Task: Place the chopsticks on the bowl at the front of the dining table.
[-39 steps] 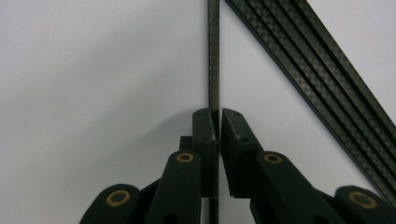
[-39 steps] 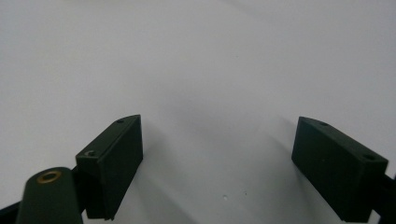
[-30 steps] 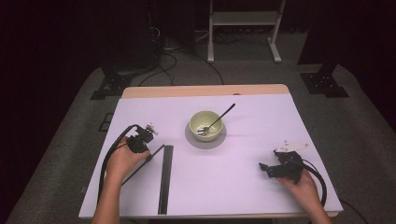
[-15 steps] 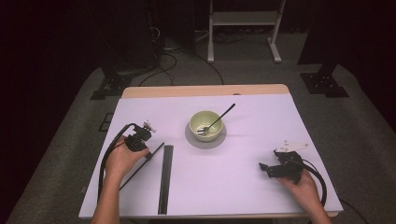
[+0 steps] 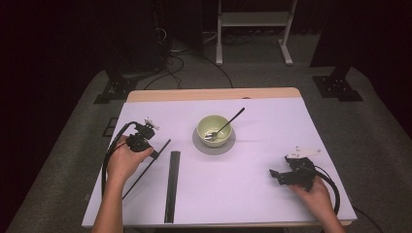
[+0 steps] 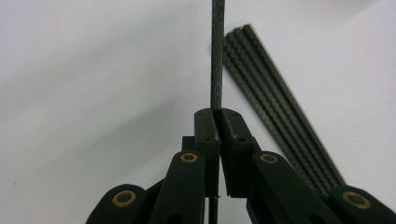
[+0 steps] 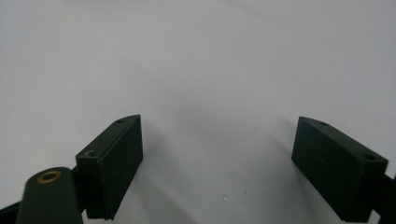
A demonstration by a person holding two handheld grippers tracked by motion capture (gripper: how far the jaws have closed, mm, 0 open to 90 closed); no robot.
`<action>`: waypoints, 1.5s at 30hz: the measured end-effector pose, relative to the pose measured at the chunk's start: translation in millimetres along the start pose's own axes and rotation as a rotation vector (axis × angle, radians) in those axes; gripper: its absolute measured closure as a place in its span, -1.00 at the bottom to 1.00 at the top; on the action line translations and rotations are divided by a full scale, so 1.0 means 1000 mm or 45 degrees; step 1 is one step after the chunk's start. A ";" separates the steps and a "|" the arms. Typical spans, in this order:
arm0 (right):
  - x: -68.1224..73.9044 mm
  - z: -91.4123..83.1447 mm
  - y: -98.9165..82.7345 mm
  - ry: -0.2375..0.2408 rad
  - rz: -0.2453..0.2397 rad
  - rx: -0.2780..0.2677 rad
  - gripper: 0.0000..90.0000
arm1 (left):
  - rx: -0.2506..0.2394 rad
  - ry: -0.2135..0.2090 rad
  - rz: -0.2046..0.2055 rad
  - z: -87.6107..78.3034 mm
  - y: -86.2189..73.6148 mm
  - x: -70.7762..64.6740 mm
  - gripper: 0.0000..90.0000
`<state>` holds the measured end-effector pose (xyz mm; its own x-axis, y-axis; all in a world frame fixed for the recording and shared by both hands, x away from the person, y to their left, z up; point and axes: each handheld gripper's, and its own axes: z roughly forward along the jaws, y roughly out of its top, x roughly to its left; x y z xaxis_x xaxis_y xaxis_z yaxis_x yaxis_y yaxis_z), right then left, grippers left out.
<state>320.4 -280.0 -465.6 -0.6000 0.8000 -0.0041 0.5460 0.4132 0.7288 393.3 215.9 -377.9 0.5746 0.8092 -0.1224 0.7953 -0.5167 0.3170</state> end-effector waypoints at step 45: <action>0.000 0.000 0.000 0.000 0.000 -0.001 -0.66 | -0.146 -0.056 0.052 -0.030 0.062 -0.040 0.91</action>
<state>320.4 -279.9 -465.6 -0.5997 0.8002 -0.0042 0.5457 0.4128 0.7293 413.2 159.9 -325.1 0.6159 0.7739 -0.1476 0.7453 -0.5117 0.4274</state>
